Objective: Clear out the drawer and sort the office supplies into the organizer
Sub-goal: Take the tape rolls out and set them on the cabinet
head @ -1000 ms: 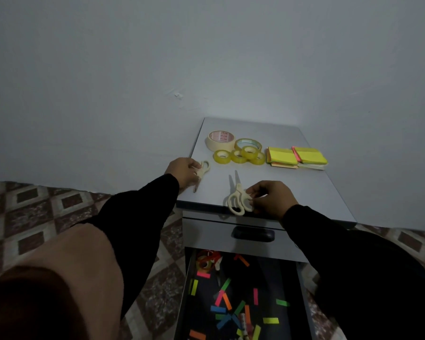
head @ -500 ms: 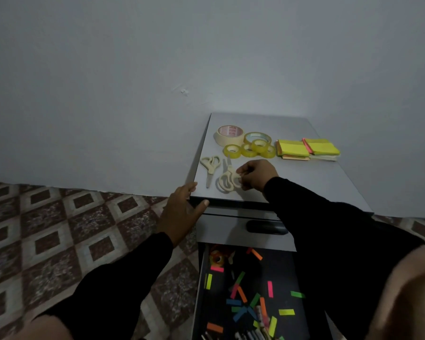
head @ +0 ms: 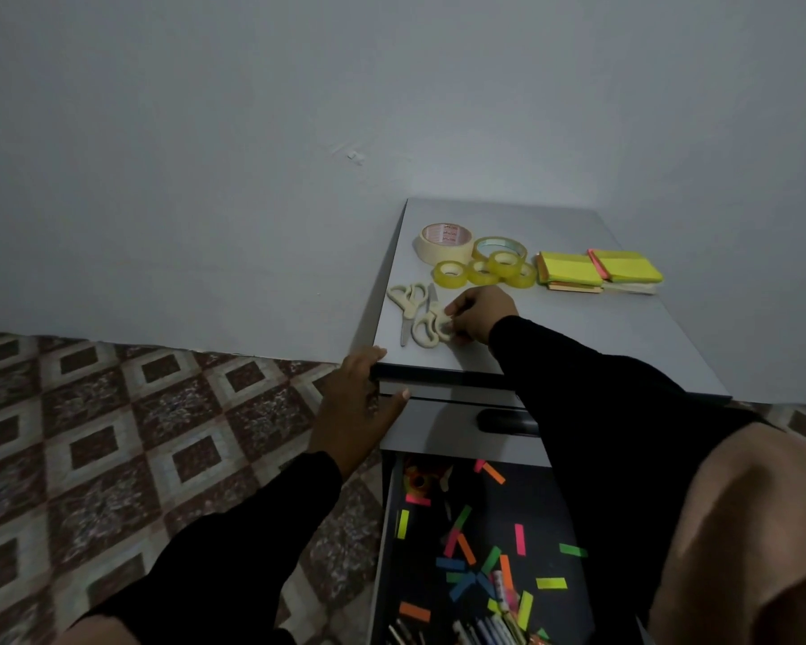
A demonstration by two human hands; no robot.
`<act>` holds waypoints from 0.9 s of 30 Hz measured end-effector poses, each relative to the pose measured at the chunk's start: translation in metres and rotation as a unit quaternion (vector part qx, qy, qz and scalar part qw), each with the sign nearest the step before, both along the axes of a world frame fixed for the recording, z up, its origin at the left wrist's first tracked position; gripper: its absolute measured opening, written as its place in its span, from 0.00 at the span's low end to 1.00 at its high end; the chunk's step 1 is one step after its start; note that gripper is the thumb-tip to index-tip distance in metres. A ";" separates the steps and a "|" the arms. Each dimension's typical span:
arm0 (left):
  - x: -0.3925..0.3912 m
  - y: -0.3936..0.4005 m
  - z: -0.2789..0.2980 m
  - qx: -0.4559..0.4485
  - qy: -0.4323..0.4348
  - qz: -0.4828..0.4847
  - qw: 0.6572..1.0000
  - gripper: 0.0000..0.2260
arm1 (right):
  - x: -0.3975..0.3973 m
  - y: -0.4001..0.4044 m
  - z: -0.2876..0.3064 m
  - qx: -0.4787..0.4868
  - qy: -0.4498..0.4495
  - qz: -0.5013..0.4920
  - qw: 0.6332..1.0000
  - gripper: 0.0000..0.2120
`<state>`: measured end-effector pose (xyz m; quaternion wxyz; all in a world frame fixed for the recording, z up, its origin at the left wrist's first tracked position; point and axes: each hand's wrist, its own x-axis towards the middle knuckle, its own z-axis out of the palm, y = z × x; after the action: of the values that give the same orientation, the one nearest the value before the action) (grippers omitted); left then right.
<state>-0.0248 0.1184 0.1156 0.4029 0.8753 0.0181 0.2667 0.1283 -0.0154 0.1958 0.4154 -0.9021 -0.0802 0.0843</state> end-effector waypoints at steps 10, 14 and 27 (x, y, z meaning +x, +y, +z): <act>-0.002 -0.003 0.006 0.025 0.029 0.021 0.999 0.31 | -0.008 -0.008 0.007 -0.039 -0.033 0.027 0.998 0.08; -0.007 -0.009 0.009 0.048 0.013 0.029 0.998 0.31 | -0.029 -0.024 0.007 -0.018 -0.063 0.058 0.996 0.09; -0.071 -0.071 -0.046 0.023 0.057 -0.025 0.998 0.27 | -0.135 -0.137 -0.051 -0.003 -0.063 0.147 0.987 0.11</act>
<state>-0.0953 0.0470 0.0691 0.3874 0.8985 0.0128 0.2060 -0.0071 -0.1521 0.1450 0.3899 -0.8853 -0.2378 0.0873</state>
